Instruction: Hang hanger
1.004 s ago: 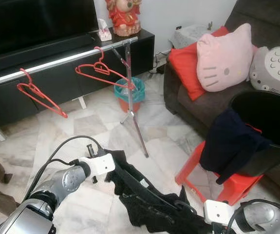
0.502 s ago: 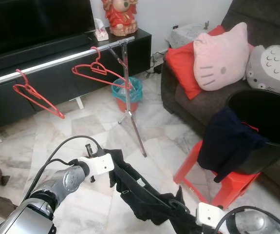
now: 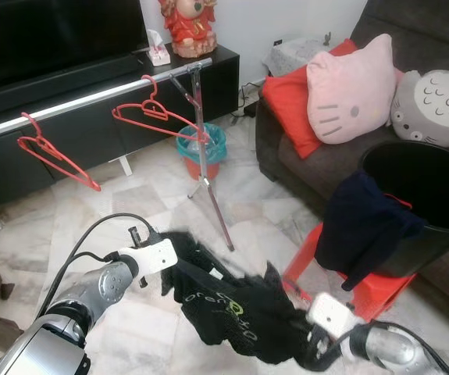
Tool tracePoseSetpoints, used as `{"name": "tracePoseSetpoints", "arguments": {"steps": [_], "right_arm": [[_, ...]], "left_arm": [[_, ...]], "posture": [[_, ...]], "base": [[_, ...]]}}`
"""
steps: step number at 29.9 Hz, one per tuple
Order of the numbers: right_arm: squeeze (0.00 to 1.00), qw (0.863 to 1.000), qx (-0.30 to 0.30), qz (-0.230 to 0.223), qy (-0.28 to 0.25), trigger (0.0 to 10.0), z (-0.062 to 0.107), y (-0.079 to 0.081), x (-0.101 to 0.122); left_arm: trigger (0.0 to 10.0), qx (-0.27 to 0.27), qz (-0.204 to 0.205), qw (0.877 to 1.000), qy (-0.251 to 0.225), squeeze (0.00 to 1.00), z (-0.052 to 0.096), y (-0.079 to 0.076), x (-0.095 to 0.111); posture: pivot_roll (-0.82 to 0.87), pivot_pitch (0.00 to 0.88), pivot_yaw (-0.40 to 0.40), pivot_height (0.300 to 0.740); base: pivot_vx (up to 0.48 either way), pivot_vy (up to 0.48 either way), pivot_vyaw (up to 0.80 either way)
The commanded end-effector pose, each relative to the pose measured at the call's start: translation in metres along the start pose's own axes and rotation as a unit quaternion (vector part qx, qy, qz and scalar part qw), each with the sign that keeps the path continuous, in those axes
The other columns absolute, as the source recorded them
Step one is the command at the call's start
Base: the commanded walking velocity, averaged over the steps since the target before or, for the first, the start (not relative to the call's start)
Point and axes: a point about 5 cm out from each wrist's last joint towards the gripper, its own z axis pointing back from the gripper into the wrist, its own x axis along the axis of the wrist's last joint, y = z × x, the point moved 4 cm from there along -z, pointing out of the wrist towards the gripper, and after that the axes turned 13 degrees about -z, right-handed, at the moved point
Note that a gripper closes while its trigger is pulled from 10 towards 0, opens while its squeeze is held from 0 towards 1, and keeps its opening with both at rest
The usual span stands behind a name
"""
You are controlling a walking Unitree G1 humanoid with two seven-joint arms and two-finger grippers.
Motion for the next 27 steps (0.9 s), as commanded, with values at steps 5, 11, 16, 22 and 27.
{"name": "tracePoseSetpoints", "arguments": {"steps": [5, 11, 16, 22, 27], "right_arm": [[0.00, 0.993, -0.024, -0.068, -0.095, 0.0, 0.021, -0.019, 0.024], [0.00, 0.981, 0.034, -0.124, -0.145, 0.0, 0.048, -0.020, 0.034], [0.00, 0.981, 0.118, -0.131, -0.082, 0.0, 0.062, -0.002, 0.015], [0.00, 0.969, 0.211, -0.130, 0.013, 0.0, 0.077, 0.024, -0.009], [0.00, 0.964, 0.221, -0.136, 0.057, 0.0, 0.083, 0.026, -0.019]], "left_arm": [[10.0, -0.034, -0.016, 0.999, 0.020, 0.00, 0.004, -0.009, -0.011], [10.0, -0.050, -0.015, 0.998, 0.026, 0.00, 0.008, -0.016, -0.016], [10.0, -0.050, -0.014, 0.998, 0.028, 0.00, 0.010, -0.018, -0.019], [10.0, -0.047, -0.023, 0.998, 0.029, 0.00, 0.011, -0.015, -0.020], [10.0, -0.048, -0.029, 0.998, 0.029, 0.00, 0.009, -0.012, -0.020]], "posture": [[-0.09, 0.044, 0.070, 0.740], [-0.09, 0.051, 0.063, 0.740], [-0.09, 0.053, 0.060, 0.740], [-0.10, 0.044, 0.066, 0.740], [-0.10, 0.038, 0.071, 0.740]], "base": [[0.000, 0.000, 0.00], [0.000, 0.000, 0.00], [0.000, 0.000, 0.00], [0.000, 0.000, 0.00], [0.000, 0.000, 0.00]]}}
